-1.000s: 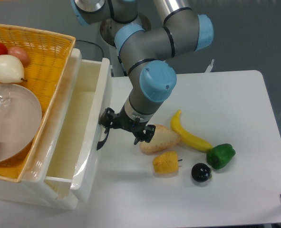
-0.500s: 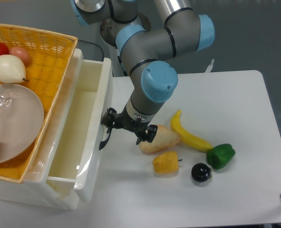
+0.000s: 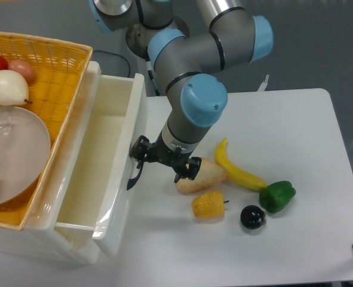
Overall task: Slide the top white drawer open
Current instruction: 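Keep pulling the drawer handle outward to extend the drawer fully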
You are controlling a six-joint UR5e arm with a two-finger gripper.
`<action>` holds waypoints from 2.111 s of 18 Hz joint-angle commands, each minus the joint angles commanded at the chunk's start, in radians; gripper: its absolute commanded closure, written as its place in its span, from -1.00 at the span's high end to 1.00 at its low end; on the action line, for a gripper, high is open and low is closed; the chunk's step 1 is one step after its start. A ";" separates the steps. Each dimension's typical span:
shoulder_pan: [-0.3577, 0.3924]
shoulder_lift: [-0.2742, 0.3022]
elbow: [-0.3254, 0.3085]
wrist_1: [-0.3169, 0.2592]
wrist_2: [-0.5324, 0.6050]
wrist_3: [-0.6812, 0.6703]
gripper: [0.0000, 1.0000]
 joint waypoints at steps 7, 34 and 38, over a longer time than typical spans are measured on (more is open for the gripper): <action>0.023 -0.006 0.008 0.000 0.002 0.023 1.00; 0.071 -0.020 0.035 0.009 0.012 0.098 1.00; 0.071 -0.020 0.028 0.006 0.006 0.097 1.00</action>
